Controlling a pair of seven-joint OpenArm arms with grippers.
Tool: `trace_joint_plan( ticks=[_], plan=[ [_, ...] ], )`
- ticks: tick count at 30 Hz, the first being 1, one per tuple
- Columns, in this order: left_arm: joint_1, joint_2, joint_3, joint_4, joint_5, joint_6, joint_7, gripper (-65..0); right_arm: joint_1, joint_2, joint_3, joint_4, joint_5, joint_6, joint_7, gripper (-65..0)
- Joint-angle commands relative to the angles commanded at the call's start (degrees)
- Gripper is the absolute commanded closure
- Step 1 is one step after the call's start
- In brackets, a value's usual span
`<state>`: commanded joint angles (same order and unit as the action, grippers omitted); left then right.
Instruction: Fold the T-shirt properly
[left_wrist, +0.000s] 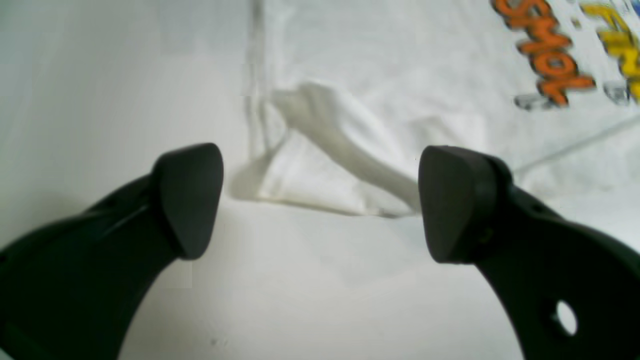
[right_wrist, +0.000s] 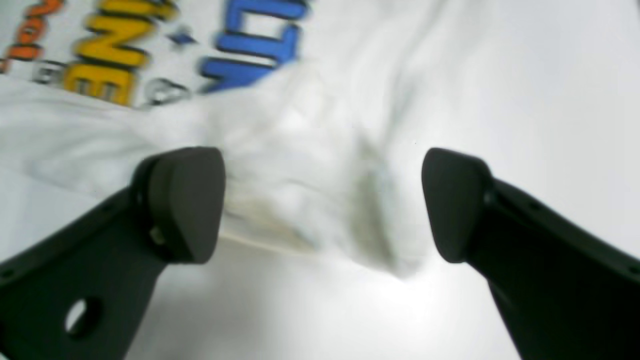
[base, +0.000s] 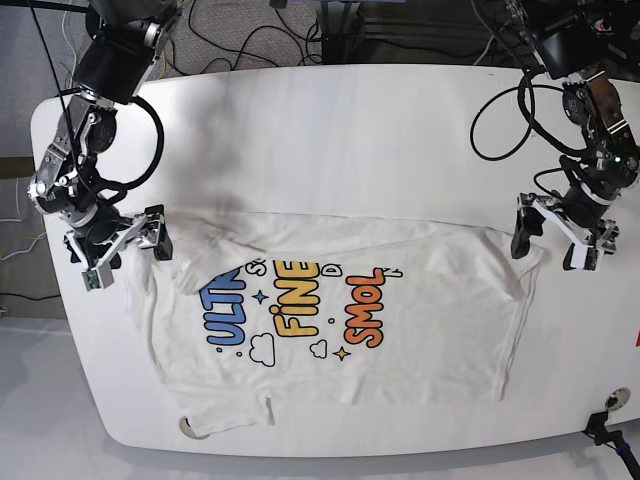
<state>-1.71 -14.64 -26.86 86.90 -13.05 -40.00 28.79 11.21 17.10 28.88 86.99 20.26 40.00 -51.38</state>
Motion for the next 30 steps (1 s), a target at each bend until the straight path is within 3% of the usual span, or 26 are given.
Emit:
trace_joint_plan(
  ticks=[2,6,9,24,30],
  plan=[
    [0.09,0.09,0.70,-0.18,1.76,0.00,-1.85,-58.5,0.26,0.09,-0.09,0.00,-4.92,0.00,0.62,-59.8],
    [0.09,0.09,1.14,-0.35,2.46,0.00,-2.99,-58.5,-0.09,-0.09,-0.09,-0.26,-13.80,0.00,7.38,-59.8],
    [-0.09,0.09,1.14,-1.41,2.46,0.00,-3.08,-58.5,-0.09,-0.09,0.00,-0.44,-17.41,0.00,7.65,-59.8],
    [-0.09,0.09,1.14,-1.85,2.55,0.00,-3.08,-58.5,-0.18,0.35,0.09,-14.95,-17.67,0.00,16.00,-59.7],
    [0.00,0.09,1.14,-1.85,2.55,0.00,-3.08,-58.5,-0.18,1.41,0.09,-16.70,-17.58,0.00,16.26,-59.7]
  ],
)
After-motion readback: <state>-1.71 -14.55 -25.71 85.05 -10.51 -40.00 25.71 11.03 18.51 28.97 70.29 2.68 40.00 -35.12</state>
